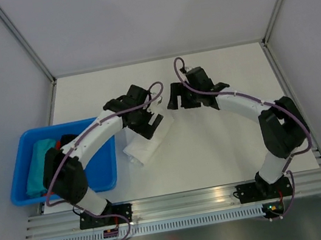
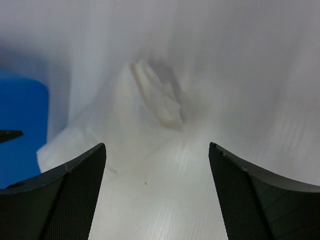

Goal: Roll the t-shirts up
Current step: Place the rolled tshirt into the container

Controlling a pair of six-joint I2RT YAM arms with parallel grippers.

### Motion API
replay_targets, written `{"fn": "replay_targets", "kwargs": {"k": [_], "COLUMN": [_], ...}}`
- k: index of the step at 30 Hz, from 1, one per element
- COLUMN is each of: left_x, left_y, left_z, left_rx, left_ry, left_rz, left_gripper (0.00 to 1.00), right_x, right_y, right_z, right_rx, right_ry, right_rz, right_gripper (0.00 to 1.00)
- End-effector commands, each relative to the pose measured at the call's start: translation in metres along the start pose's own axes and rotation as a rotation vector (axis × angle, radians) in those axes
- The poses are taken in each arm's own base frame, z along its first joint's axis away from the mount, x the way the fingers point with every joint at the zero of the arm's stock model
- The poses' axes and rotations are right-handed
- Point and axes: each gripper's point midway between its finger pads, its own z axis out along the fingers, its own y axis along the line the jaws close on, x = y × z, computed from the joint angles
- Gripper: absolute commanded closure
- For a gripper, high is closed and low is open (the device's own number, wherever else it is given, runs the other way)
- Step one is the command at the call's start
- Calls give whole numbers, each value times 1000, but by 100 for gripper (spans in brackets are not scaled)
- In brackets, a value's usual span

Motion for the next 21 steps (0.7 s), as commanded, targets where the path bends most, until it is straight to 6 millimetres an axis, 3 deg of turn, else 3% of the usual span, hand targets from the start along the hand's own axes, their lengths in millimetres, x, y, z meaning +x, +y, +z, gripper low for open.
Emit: {"fn": "replay_targets", "kwargs": {"k": [1, 3, 4, 5, 7, 11, 15, 17, 21], "left_x": [7, 21, 48, 54, 77, 77, 69, 77, 111], "left_y": [-16, -25, -29, -31, -29, -18, -16, -16, -17], "left_z": [-37, -48, -36, -35, -32, -24, -9, -1, 19], "left_rx": [2, 2, 14, 12, 1, -96, -154, -137, -88], "left_ry": [-96, -138, -100, -112, -119, -188, -226, -194, -115], "left_rz": [278, 483, 557, 684, 791, 1020, 1070, 1080, 1121], "left_gripper": [6, 9, 9, 9, 7, 0, 0, 0, 2], "right_x": [-39, -28, -32, -23, -21, -4, 10, 15, 22], "right_y": [43, 42, 54, 48, 46, 38, 30, 27, 26], "right_z": [14, 38, 39, 53, 60, 72, 76, 78, 83], "right_rx": [-218, -243, -293, -289, -288, -299, -301, -296, -309], "right_ry": [7, 78, 96, 135, 158, 231, 269, 281, 309], "right_rz": [-99, -75, -74, -69, -86, -126, -148, -146, -135], "right_gripper": [13, 15, 17, 17, 17, 17, 18, 17, 18]}}
